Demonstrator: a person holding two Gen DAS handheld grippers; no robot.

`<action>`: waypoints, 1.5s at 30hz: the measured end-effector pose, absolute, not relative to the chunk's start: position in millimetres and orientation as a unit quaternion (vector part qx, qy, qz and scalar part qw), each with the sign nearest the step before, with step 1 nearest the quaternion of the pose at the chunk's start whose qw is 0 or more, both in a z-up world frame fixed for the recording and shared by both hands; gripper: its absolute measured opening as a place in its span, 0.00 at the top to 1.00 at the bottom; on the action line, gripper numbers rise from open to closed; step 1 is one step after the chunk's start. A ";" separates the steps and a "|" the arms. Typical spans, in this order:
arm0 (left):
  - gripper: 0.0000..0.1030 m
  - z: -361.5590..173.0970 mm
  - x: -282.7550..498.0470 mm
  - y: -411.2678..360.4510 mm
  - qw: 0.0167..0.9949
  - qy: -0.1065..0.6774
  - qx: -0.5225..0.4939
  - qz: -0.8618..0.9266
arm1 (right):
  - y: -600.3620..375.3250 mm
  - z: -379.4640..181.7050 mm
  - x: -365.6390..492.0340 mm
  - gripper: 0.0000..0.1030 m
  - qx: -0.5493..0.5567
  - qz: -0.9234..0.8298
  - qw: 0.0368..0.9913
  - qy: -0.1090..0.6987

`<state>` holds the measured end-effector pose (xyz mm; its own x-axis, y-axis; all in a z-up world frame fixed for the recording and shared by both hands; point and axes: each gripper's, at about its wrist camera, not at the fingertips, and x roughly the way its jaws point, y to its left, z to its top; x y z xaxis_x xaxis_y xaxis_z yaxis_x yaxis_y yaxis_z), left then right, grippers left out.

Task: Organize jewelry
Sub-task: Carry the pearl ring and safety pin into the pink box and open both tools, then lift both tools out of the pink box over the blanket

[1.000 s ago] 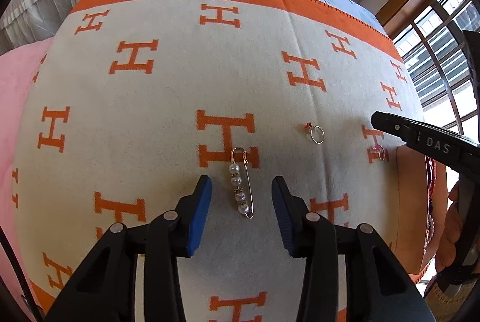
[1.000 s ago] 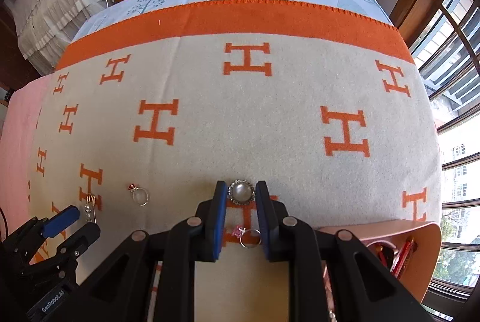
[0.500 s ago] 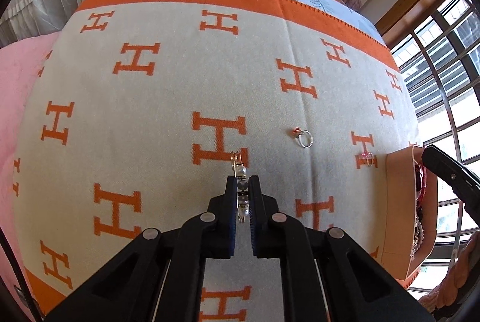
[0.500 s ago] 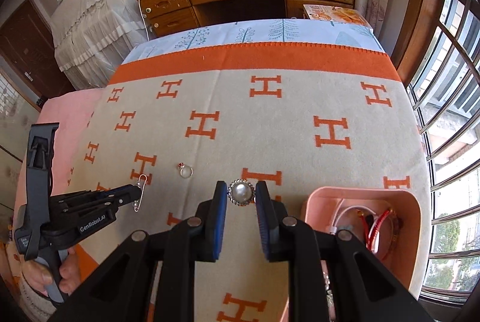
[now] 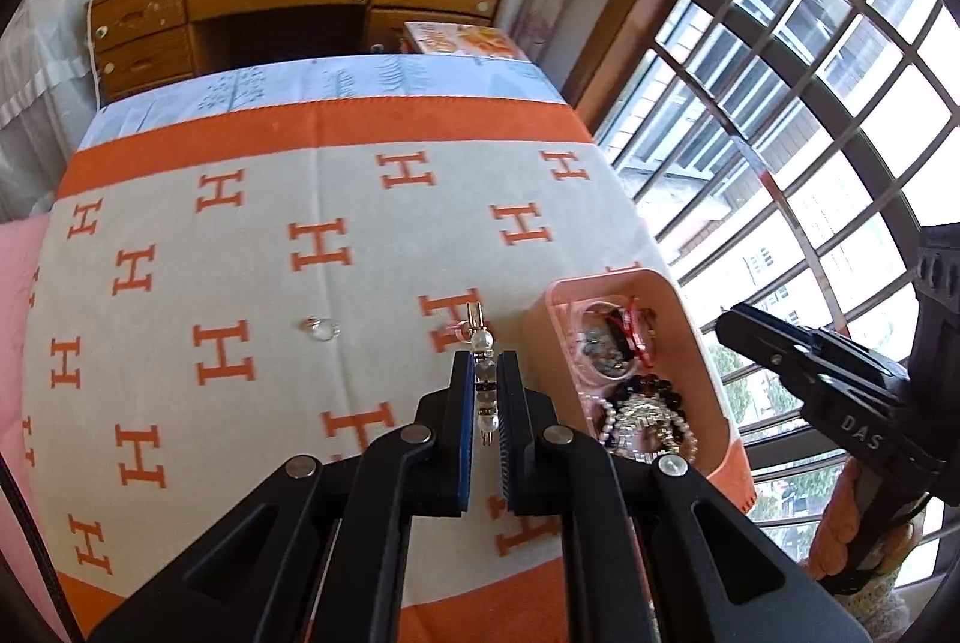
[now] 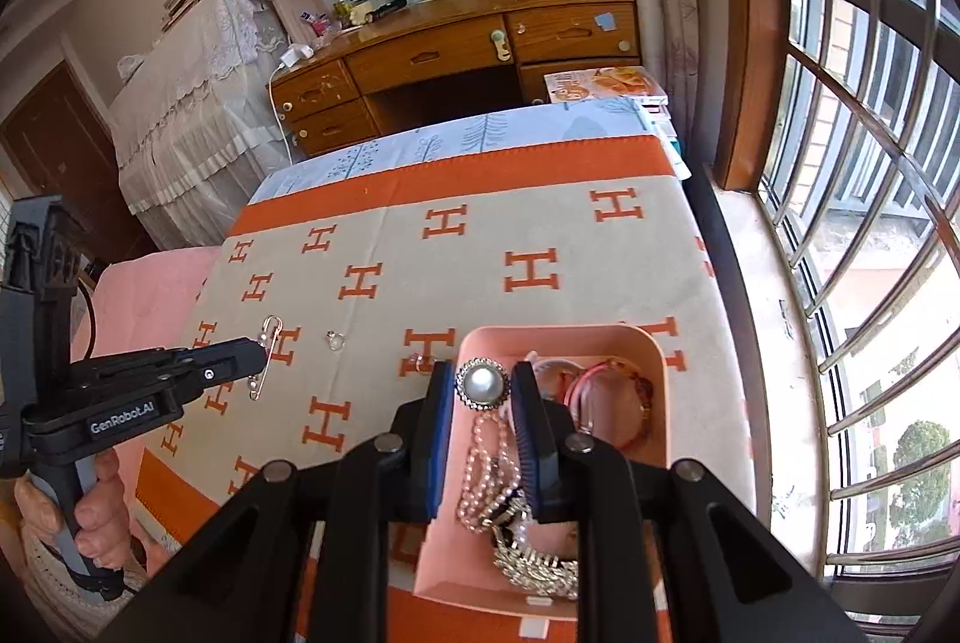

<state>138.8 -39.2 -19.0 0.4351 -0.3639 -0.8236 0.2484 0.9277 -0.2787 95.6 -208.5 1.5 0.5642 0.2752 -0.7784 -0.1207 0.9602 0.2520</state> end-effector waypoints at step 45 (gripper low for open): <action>0.80 -46.7 164.5 -63.1 0.840 0.528 0.019 -0.125 | -211.6 -50.6 97.6 0.81 0.080 0.150 0.840 0.515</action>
<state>164.5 -63.1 -46.7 0.4112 -0.1886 -0.8918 0.2296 0.9682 -0.0989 97.6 -211.6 -50.6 0.4250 0.3348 -0.8410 -0.1707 0.9421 0.2887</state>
